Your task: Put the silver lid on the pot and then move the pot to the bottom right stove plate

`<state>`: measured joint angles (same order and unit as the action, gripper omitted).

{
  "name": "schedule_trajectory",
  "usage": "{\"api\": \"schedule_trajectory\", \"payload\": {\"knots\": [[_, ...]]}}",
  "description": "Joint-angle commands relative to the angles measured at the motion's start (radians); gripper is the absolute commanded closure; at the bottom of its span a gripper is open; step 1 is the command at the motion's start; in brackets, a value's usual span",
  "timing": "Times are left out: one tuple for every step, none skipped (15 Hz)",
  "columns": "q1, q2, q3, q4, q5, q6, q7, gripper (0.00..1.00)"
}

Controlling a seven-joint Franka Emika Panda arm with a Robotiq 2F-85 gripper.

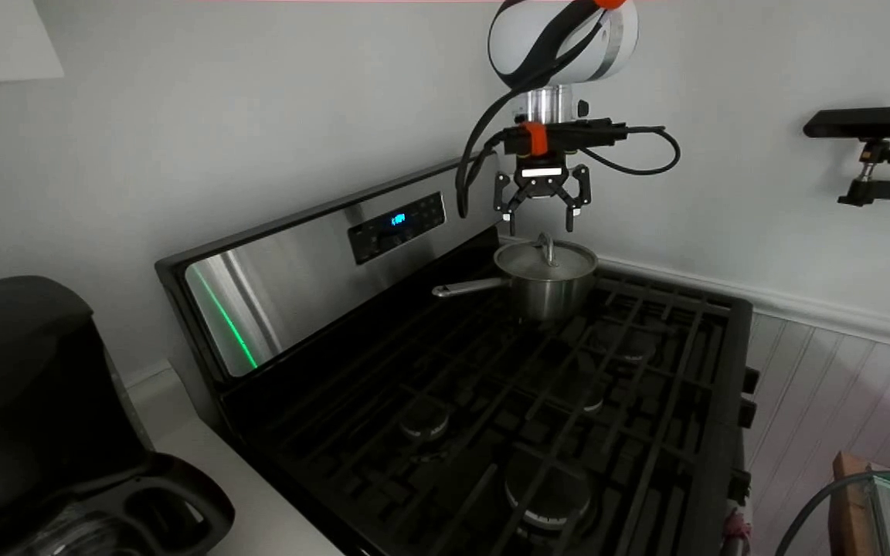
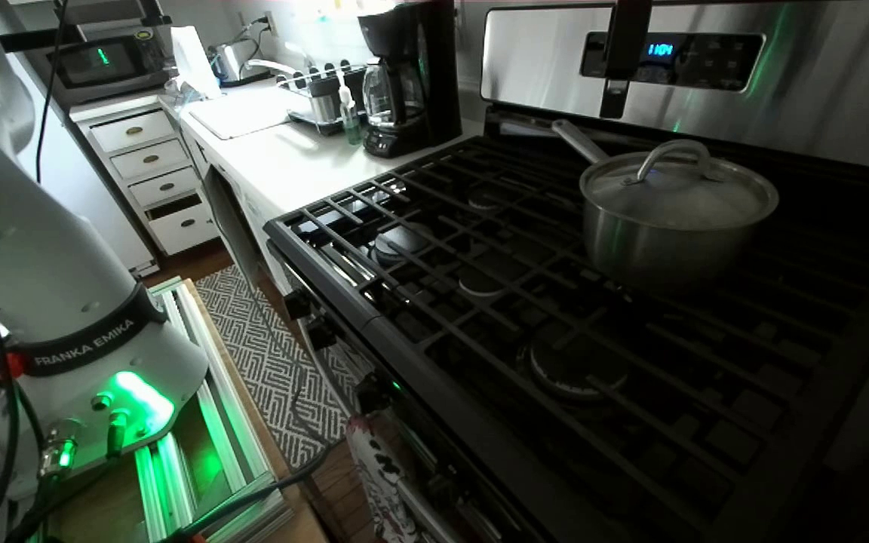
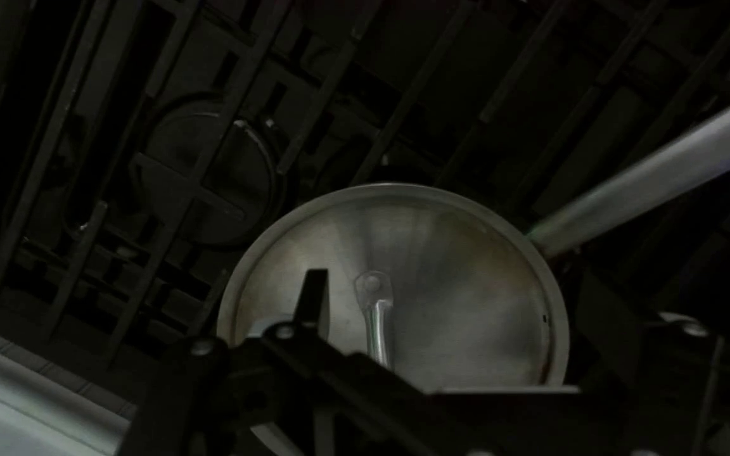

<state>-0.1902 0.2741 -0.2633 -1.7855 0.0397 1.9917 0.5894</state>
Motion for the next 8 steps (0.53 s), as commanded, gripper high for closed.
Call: {"api": "schedule_trajectory", "payload": {"knots": [[-0.003, 0.002, 0.001, 0.005, 0.000, -0.003, -0.001, 0.00], [-0.004, 0.002, 0.001, 0.005, 0.000, -0.003, -0.002, 0.00], [-0.004, 0.002, 0.001, 0.006, 0.000, -0.003, -0.002, 0.00], [-0.001, 0.000, 0.005, -0.005, 0.010, 0.005, 0.006, 0.00], [0.004, -0.001, 0.009, -0.011, 0.011, 0.001, 0.010, 0.00], [0.012, -0.003, 0.013, -0.021, 0.015, 0.001, 0.030, 0.00], [0.017, -0.007, 0.017, -0.032, 0.023, 0.007, 0.047, 0.00], [0.023, -0.009, 0.024, -0.041, 0.032, 0.006, 0.064, 0.00]]}}
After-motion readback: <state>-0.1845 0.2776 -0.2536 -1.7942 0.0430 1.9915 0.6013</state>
